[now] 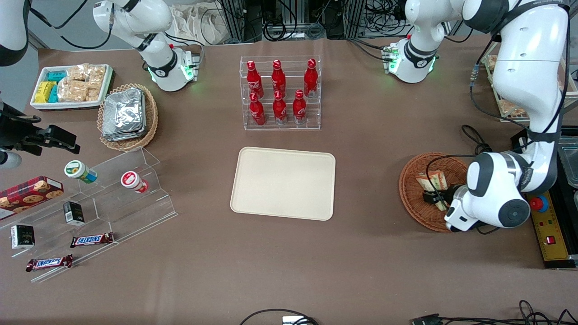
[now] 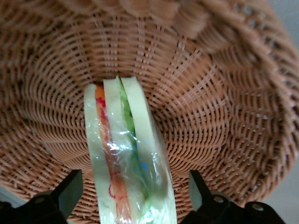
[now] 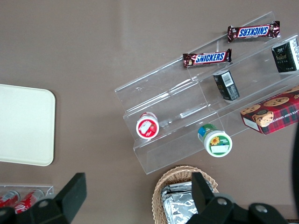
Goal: Place sandwich from basket to tray
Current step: 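Close the left gripper on the sandwich and lift it up, then carry the held sandwich with the left gripper over the cream tray, then lower the sandwich onto the tray and open the left gripper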
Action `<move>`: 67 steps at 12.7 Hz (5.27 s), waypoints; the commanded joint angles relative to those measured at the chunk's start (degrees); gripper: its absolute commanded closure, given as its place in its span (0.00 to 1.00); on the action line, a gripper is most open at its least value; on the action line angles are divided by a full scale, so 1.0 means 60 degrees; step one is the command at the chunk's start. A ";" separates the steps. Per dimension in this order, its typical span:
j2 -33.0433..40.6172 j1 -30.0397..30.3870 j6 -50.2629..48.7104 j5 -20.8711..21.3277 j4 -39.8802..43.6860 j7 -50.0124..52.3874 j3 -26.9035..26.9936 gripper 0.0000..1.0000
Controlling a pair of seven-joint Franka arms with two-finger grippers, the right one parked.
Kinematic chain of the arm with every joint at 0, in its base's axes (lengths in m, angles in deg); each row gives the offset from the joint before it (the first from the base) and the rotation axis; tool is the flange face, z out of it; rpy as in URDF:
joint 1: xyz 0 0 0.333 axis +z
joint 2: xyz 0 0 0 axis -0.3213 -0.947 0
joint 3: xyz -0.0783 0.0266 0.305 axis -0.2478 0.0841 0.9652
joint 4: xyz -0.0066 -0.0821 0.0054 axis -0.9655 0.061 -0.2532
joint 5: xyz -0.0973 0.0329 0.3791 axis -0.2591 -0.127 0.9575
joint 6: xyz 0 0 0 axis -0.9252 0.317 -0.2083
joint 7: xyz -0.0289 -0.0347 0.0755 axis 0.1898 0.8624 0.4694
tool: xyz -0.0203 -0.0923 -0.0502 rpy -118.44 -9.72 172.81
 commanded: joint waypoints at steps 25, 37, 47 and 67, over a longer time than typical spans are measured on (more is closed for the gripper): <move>0.3011 -0.1177 -0.0439 -0.0888 0.0495 -0.0134 -0.2585 1.00; 0.0375 -0.3627 0.1407 0.0166 0.0524 0.1567 -0.2541 1.00; -0.0901 -0.4184 0.2506 0.1090 0.0363 0.2477 -0.2512 0.93; 0.4222 -0.0833 -0.2308 0.0798 0.0861 0.0421 -0.2541 0.00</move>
